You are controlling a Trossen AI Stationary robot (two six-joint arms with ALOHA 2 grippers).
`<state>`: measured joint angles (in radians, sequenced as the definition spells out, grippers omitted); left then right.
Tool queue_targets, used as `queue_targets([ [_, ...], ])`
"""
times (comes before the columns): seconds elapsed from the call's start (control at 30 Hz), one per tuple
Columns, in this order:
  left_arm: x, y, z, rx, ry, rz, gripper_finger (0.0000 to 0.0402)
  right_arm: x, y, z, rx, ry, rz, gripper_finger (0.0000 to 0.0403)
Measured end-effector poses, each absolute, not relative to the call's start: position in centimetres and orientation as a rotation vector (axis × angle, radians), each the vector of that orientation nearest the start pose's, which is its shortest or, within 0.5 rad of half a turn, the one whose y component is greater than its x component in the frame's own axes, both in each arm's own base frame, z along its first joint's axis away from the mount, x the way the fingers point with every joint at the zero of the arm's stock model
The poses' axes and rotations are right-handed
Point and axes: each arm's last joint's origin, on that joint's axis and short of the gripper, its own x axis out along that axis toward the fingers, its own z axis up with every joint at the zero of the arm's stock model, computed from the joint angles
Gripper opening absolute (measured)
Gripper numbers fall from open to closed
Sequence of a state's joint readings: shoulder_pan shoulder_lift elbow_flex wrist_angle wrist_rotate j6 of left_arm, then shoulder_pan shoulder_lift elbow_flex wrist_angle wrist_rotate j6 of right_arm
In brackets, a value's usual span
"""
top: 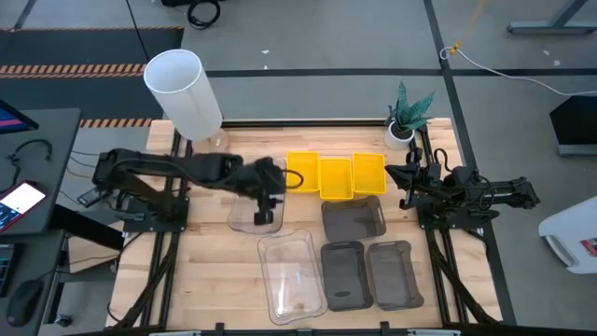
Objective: Stack baskets by color
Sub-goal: Stack the bottom transparent bin on the top transparent bin
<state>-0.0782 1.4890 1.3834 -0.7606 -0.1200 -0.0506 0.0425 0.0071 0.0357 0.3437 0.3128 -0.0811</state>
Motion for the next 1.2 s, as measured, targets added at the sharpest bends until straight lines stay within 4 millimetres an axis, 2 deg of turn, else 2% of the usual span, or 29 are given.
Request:
queue_targets([
  [0.23, 32.4, -6.3, 31.1, -0.078, 0.866, 0.022, 0.0143, 8.8, -0.5, 20.7, -0.013, -0.356, -0.282, 0.0016],
  [0.37, 33.7, -7.2, 30.2, -0.099, 0.895, 0.040, 0.0142, 8.8, -0.5, 20.7, -0.014, -0.354, -0.282, 0.0016],
  [0.63, 37.0, -6.5, 27.6, -0.074, 0.977, 0.040, 0.0142, 8.8, -0.5, 20.7, -0.014, -0.355, -0.282, 0.0016],
  [0.77, 37.9, -6.1, 25.9, -0.060, 1.029, -0.024, 0.0164, 8.8, -0.5, 20.7, -0.014, -0.356, -0.282, 0.0016],
  [1.0, 39.0, -6.2, 23.0, -0.028, 1.107, -0.043, 0.0232, 8.8, -0.5, 20.7, -0.014, -0.355, -0.282, 0.0016],
  [1.1, 39.2, -6.2, 22.1, -0.017, 1.144, -0.043, 0.0238, 8.8, -0.5, 20.7, -0.014, -0.355, -0.282, 0.0016],
  [1.2, 39.1, -6.2, 21.5, -0.013, 1.178, -0.039, 0.0228, 8.8, -0.5, 20.7, -0.014, -0.354, -0.282, 0.0016],
])
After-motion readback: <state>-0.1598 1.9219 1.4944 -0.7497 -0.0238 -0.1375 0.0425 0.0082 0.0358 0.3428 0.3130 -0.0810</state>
